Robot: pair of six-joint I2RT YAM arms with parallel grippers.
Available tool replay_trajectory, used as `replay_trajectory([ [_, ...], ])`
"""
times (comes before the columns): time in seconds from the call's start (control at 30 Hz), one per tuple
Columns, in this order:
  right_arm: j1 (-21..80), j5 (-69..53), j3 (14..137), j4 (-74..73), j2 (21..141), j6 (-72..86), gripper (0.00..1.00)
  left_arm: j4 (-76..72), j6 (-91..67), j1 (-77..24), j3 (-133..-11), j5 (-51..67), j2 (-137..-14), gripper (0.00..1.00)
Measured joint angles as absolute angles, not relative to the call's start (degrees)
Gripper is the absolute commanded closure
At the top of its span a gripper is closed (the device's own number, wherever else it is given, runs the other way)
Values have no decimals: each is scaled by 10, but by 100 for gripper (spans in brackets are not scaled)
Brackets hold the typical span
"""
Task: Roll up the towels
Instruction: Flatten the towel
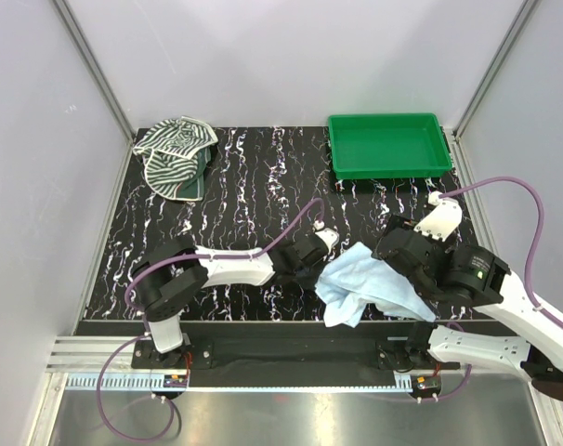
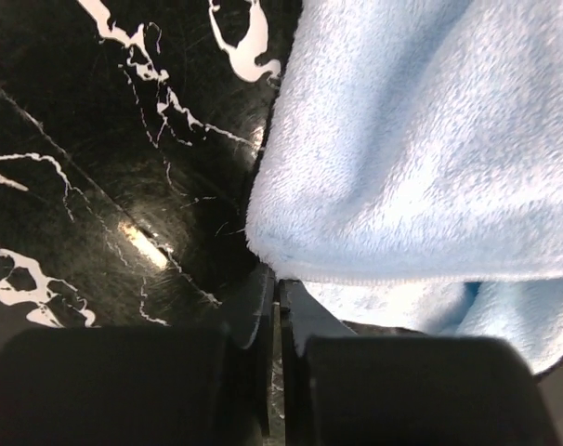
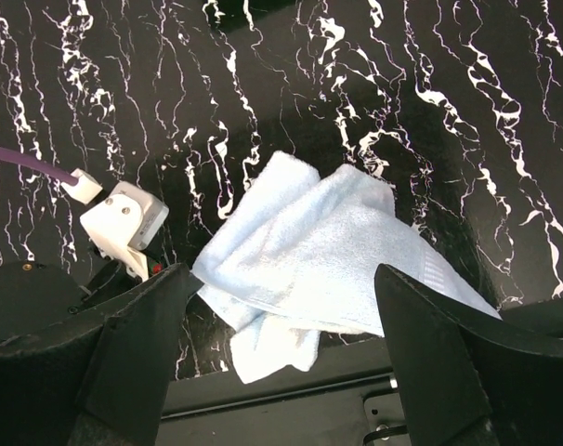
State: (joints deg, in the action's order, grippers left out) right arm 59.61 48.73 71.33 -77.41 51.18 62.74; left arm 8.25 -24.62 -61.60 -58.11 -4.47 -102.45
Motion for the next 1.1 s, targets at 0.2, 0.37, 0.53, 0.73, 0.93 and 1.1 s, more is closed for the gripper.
replay_trajectory([
  [0.2, 596, 486, 712, -774, 514, 613, 12, 180, -237, -616, -634, -63, -1003, 100],
  [0.37, 596, 483, 714, -757, 518, 564, 12, 362, -200, -615, -852, -145, -943, 100],
  [0.53, 596, 464, 719, -694, 525, 493, 14, 465, -152, -615, -1101, -208, -890, 100],
  [0.73, 596, 378, 693, -568, 535, 410, 14, 550, -133, -611, -1157, -257, -863, 100],
  [0.93, 596, 317, 636, -479, 581, 378, 13, 610, -140, -608, -1047, -256, -903, 100],
  [1.1, 596, 273, 616, -396, 604, 354, 14, 637, -148, -601, -1032, -241, -908, 100],
])
